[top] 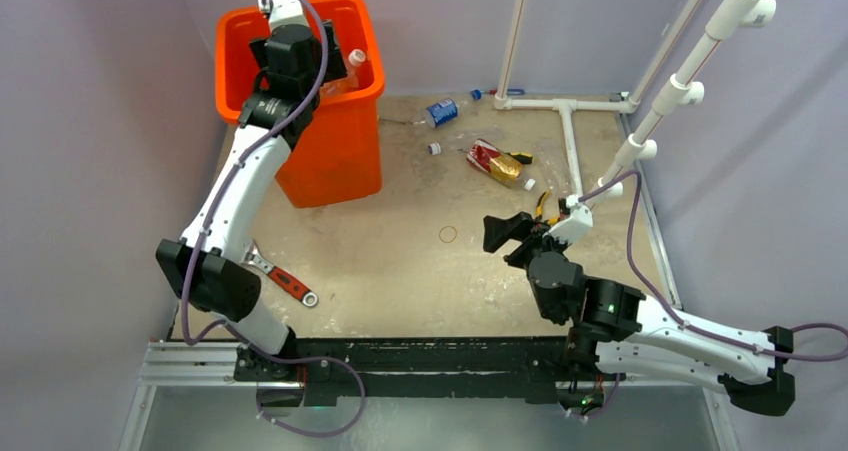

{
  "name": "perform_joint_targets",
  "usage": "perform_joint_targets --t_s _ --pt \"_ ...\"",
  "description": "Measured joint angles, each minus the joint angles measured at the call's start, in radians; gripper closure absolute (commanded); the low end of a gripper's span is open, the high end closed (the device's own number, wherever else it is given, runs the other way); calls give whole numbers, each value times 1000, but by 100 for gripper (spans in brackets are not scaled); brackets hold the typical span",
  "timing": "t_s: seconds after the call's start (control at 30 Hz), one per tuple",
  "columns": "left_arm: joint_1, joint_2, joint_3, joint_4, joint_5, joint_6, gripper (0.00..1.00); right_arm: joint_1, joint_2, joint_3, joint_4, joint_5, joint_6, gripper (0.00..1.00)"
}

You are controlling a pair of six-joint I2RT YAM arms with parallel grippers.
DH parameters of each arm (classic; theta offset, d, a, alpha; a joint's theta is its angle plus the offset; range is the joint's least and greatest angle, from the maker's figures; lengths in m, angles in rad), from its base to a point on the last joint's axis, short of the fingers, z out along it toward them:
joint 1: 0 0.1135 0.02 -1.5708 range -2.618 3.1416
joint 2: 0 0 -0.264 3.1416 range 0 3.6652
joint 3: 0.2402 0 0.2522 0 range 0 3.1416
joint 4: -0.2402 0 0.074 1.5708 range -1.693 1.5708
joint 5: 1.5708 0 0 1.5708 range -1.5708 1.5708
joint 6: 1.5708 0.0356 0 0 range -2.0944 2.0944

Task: Put the plastic bottles in the bin
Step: Place the plastic bottle in the trash bin.

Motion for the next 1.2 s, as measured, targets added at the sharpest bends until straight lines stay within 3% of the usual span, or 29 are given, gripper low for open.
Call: perform_joint_targets --t_s 0.23,0.43,0.73,0.9,1.2 --pt "-31 -204 -102 43 90 -10 1 0 7 0 -34 2 2 1" --pt "-270 -426 -170 97 246 -2 1 -74 106 27 10 -65 -101 2" --pt "-428 -507 -529 94 475 -10 1 -418 472 124 172 -368 -203 1" --pt "-457 -558 -726 95 544 6 3 -539 706 230 223 -336 -206 1" --pt "-457 -765 -925 185 512 -3 3 -637 1046 382 365 -263 -309 1"
